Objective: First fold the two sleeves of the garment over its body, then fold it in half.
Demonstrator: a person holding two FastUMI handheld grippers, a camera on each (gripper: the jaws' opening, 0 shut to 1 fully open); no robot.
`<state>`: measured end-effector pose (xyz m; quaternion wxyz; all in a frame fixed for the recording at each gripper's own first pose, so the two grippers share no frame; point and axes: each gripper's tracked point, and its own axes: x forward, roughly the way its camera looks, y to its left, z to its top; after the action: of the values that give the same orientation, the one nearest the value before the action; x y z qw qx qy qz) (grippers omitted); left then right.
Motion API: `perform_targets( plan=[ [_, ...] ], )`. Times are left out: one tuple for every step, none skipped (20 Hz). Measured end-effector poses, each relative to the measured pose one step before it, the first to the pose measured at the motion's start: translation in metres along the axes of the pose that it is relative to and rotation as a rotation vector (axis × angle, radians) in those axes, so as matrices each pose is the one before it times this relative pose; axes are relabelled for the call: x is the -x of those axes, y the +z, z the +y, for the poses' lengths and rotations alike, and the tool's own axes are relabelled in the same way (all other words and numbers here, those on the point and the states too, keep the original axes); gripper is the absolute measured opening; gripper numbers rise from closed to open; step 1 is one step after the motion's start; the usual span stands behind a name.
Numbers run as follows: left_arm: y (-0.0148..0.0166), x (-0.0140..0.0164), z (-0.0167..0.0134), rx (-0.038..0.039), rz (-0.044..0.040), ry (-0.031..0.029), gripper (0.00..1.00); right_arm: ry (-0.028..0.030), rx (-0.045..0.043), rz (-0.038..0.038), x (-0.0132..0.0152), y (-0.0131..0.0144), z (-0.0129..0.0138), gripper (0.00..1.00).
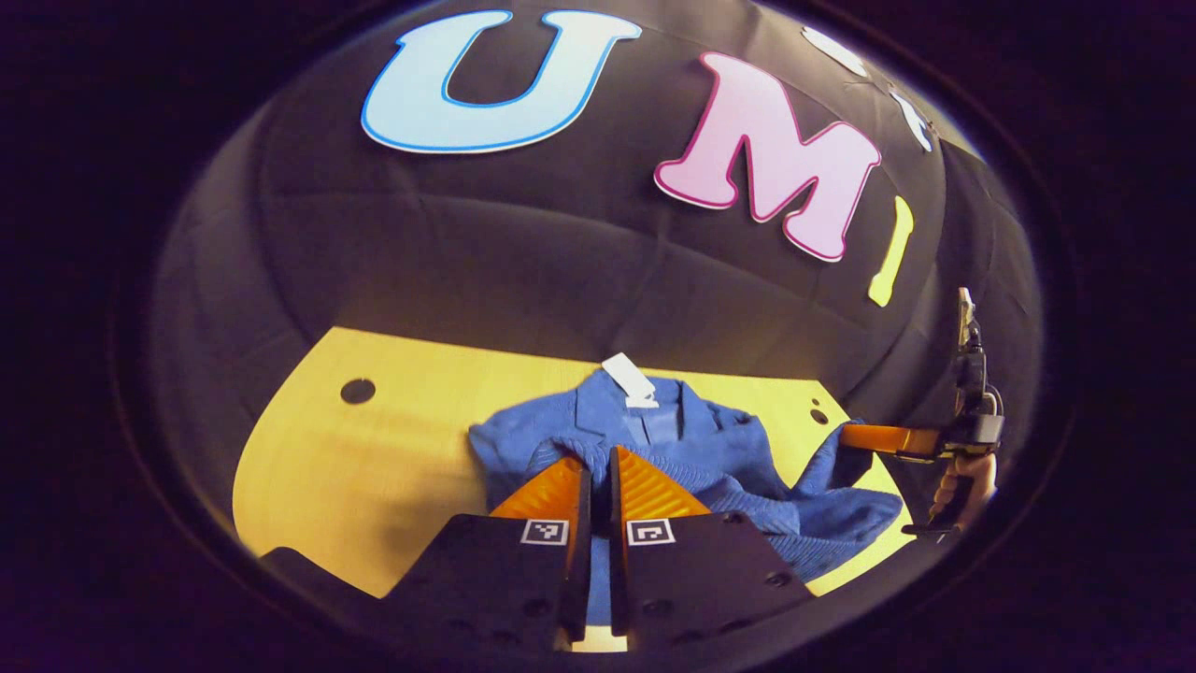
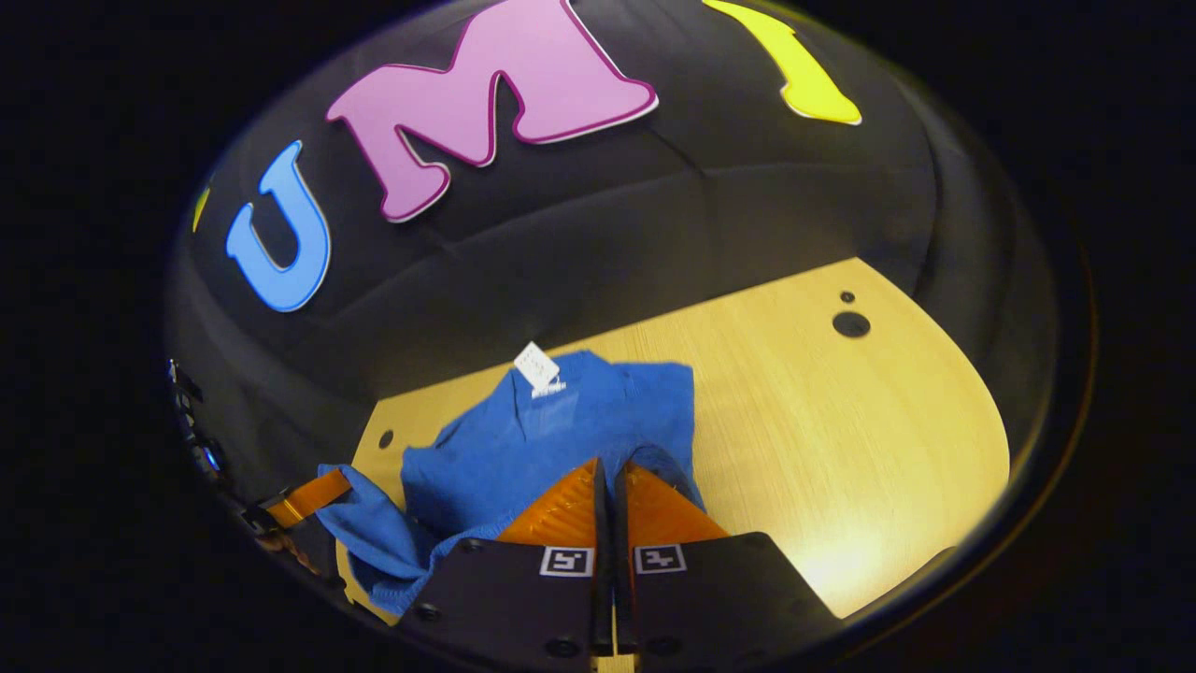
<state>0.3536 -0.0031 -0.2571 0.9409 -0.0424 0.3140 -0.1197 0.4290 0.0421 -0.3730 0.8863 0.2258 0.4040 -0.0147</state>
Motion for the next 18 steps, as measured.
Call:
perform_targets(
  plan=[
    [0.01248,-0.02209,0.01383,-0.02341,-0.03109,0.01655,0.07,-0.01566,-0.00664,-0.03286,-0.01723,0.01533,0.00021,0.02],
    [0.00958,-0.02131,0.01053,-0.02296,-0.0272,0.01542,0.06,-0.01966,-0.01505,-0.03762,-0.02174,0.01576,-0.00127,0.02],
    [0.00571,-0.02376,0.00768,-0.02465,-0.02412,0.00666,0.06,-0.02202,-0.02468,-0.03811,-0.02368,0.01226,-0.00038,0.02],
    [0.0068,-0.02848,0.00675,-0.0328,-0.04536,0.01886,0.13,0.00051,-0.02426,-0.02638,-0.02223,0.00918,0.00196,0.1],
    [-0.00577,-0.02246,0.00515,-0.03433,0.00222,-0.00087,0.27,-0.01128,-0.01559,-0.01537,-0.01881,-0.00235,-0.00284,0.33],
    [-0.01221,-0.01646,0.00488,-0.02753,0.03072,0.00469,0.43,-0.02061,-0.01249,0.00046,-0.01116,-0.00174,-0.00562,0.55],
    [-0.02025,-0.00995,0.00262,-0.02054,0.05902,0.01306,0.6,-0.0229,0.00277,0.00803,-0.01255,-0.01009,-0.00939,0.77],
    [-0.02156,0.00224,0.00271,-0.00291,0.091,0.01933,0.71,-0.03297,0.02667,0.0214,-0.0035,-0.00758,-0.00952,1.0],
    [-0.00602,0.00386,0.00075,0.00359,0.00156,0.01675,0.83,-0.00914,0.0498,0.00228,0.00484,-0.00408,-0.00522,0.84],
    [0.00285,0.00865,-0.00431,0.02699,-0.04018,-0.00737,0.88,-0.00496,0.05749,-0.02119,0.00563,0.00077,-0.00262,0.98],
    [0.00465,0.00865,-0.0042,0.03787,-0.037,-0.00522,0.87,-0.01594,0.05281,-0.03724,0.00924,0.00266,-0.00611,0.98],
    [0.00374,0.01223,0.00463,0.03782,-0.03044,0.01873,0.87,-0.00415,0.04668,-0.02353,0.01534,0.00144,-0.00372,0.98],
    [0.00974,0.01796,0.00281,0.02513,-0.03752,0.01948,0.87,0.00327,0.02601,-0.0294,0.01813,0.00276,0.00272,0.87],
    [0.01057,0.0175,-0.00089,0.01646,-0.04548,0.00678,0.87,0.00289,0.01598,-0.03685,0.01845,0.00663,0.00177,0.99],
    [0.01182,0.0225,-0.00347,0.01216,-0.04217,-0.00217,0.87,0.00487,0.01278,-0.04169,0.01669,0.00745,0.00017,0.98],
    [0.01388,0.0242,-0.00364,0.00591,-0.03872,0.00066,0.86,0.00391,0.01385,-0.04289,0.01973,0.01041,0.00178,0.98],
    [0.01323,0.02359,-0.00685,0.01088,-0.02702,-0.00079,0.85,0.00276,0.00737,-0.03296,0.01939,0.00948,0.0011,0.98],
    [0.01048,0.02505,-0.00853,0.01739,-0.02494,-0.00334,0.86,0.01532,0.00246,-0.02614,0.02205,0.0101,0.00398,0.97]
  ],
)
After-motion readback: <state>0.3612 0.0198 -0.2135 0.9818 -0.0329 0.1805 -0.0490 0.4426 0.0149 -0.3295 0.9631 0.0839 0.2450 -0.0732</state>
